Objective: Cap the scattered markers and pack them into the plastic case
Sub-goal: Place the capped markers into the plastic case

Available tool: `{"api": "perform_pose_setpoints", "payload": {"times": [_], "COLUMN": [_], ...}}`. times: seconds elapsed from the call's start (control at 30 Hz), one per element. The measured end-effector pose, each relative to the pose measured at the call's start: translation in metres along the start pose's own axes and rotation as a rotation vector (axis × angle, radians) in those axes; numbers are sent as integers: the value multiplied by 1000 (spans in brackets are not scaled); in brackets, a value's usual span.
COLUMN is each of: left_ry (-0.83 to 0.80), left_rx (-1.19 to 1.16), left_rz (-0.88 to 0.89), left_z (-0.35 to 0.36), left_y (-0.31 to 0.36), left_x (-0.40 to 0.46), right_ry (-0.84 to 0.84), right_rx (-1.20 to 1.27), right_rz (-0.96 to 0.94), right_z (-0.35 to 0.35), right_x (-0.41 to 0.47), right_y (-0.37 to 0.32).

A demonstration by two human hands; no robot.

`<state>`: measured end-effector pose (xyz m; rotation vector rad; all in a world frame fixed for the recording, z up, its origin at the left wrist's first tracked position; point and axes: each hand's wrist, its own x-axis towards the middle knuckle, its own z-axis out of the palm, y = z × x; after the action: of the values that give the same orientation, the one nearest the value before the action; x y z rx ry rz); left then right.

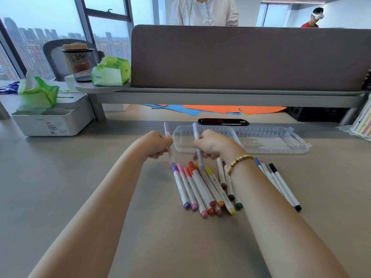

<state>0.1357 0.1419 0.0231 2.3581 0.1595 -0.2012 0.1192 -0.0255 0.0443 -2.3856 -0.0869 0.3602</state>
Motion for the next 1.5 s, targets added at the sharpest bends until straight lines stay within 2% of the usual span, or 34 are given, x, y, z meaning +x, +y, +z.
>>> {"api": "perform_pose_setpoints", "payload": {"times": [0.1,0.3,0.57,0.83,0.93,1.07,1.2,1.5], "left_ry": [-22,-44,-50,53,90,65,-44,-46], "left_rx": [44,214,312,459,510,758,618,573], "left_rz": [0,-24,-23,52,127,287,324,315], "left_z": [5,18,34,42,43,43,45,49], "left_y": [21,43,40,33,25,11,-14,-14], "left_x": [31,87,111,115,113,108,116,114], "right_ry": [32,89,128,120,129,170,214,221], "right_rx": [176,372,367,276,248,228,203,110], "right_rz": [36,57,48,39,33,-4,-26,59], "right_z": [-18,-35,-31,-20,-15,-10,-7,7], "right_x": [23,59,80,93,94,92,96,115], "right_y": [16,29,36,26,25,25,26,19]}}
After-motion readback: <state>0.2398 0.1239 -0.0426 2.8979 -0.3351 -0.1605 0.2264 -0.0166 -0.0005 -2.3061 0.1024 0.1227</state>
